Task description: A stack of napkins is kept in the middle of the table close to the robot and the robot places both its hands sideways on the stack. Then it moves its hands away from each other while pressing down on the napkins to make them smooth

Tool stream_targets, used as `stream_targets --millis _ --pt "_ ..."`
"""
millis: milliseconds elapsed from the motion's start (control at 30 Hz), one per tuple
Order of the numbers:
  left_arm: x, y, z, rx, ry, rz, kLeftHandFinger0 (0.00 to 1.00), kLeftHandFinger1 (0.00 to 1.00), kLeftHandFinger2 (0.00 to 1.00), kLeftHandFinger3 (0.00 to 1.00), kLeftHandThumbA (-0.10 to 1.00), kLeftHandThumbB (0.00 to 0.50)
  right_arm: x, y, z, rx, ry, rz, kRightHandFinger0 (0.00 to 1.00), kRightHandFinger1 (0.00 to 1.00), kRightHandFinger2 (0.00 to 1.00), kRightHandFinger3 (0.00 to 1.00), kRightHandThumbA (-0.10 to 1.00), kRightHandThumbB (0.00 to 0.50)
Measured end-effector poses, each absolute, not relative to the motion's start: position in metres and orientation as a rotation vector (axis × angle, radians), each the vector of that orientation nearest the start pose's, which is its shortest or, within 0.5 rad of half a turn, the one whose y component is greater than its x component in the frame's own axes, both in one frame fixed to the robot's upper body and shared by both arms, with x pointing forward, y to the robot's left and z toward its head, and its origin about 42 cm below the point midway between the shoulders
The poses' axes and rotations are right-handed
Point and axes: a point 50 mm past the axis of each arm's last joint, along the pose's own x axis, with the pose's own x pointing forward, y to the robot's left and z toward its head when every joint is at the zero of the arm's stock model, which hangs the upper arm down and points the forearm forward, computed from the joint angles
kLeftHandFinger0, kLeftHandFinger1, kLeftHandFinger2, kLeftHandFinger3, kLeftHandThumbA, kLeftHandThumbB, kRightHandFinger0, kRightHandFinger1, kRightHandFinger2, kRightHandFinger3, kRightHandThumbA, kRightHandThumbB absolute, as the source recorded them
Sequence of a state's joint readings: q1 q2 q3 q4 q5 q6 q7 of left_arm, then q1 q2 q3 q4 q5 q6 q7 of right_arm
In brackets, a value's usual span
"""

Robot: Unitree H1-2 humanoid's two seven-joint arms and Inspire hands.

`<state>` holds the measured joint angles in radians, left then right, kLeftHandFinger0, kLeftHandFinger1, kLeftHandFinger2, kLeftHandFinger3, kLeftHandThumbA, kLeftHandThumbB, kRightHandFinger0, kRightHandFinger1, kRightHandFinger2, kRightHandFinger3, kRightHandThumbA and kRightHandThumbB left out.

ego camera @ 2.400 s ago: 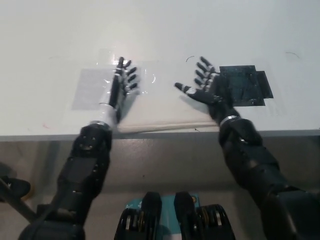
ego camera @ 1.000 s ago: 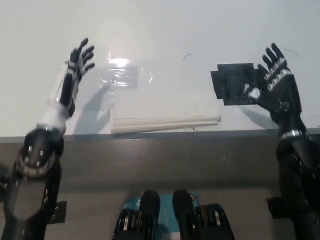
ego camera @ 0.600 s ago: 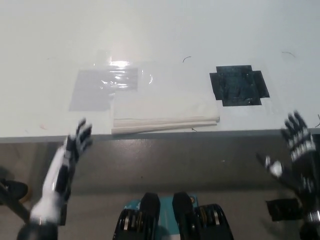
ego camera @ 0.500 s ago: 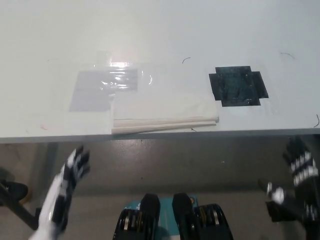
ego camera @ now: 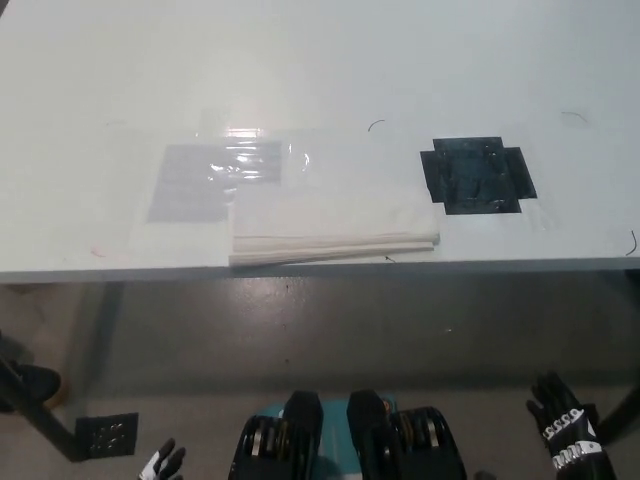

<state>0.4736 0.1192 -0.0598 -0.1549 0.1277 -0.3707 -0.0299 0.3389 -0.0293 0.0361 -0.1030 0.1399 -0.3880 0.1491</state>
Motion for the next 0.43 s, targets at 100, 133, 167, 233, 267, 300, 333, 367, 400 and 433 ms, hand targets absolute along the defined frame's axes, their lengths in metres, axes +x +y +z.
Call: stream_targets --millis 100,133,167,233,267,300,333,367,400,433 --pt "0.101 0.246 0.07 0.234 -0.04 -0.06 1.0 1.0 1.0 1.0 1.0 0.219 0.147 -0.226 0.071 0.08 -0.131 0.056 1.0 1.0 1.0 1.0 1.0 0.243" --pt "0.096 0.246 0.069 0.235 -0.031 -0.059 1.0 1.0 1.0 1.0 1.0 0.22 0.141 -0.227 0.069 0.079 -0.116 0.053 1.0 1.0 1.0 1.0 1.0 0.245" --pt "0.091 0.246 0.068 0.237 -0.021 -0.059 1.0 1.0 1.0 1.0 1.0 0.221 0.134 -0.227 0.066 0.077 -0.1 0.051 1.0 1.0 1.0 1.0 1.0 0.242" --pt "0.086 0.244 0.067 0.24 -0.014 -0.061 1.0 1.0 1.0 1.0 1.0 0.223 0.125 -0.228 0.063 0.069 -0.08 0.051 1.0 1.0 1.0 1.0 1.0 0.253" --pt "0.086 0.244 0.066 0.24 -0.013 -0.062 1.0 1.0 1.0 1.0 1.0 0.222 0.123 -0.228 0.062 0.066 -0.074 0.051 1.0 1.0 1.0 1.0 1.0 0.239" --pt "0.085 0.243 0.066 0.24 -0.014 -0.064 1.0 1.0 1.0 1.0 1.0 0.221 0.12 -0.228 0.062 0.065 -0.07 0.053 1.0 1.0 1.0 1.0 1.0 0.236" --pt "0.085 0.242 0.066 0.238 -0.015 -0.065 1.0 1.0 1.0 1.0 1.0 0.206 0.119 -0.228 0.061 0.064 -0.068 0.055 1.0 1.0 1.0 1.0 1.0 0.214" --pt "0.085 0.241 0.065 0.238 -0.016 -0.067 1.0 1.0 1.0 1.0 1.0 0.207 0.118 -0.228 0.061 0.063 -0.067 0.056 1.0 1.0 1.0 1.0 1.0 0.203" --pt "0.084 0.24 0.065 0.238 -0.015 -0.069 1.0 1.0 1.0 1.0 1.0 0.207 0.117 -0.228 0.061 0.061 -0.066 0.057 1.0 1.0 1.0 1.0 1.0 0.203" --pt "0.083 0.239 0.065 0.237 -0.014 -0.071 1.0 1.0 1.0 1.0 1.0 0.207 0.116 -0.228 0.061 0.06 -0.065 0.058 1.0 1.0 1.0 1.0 1.0 0.203"
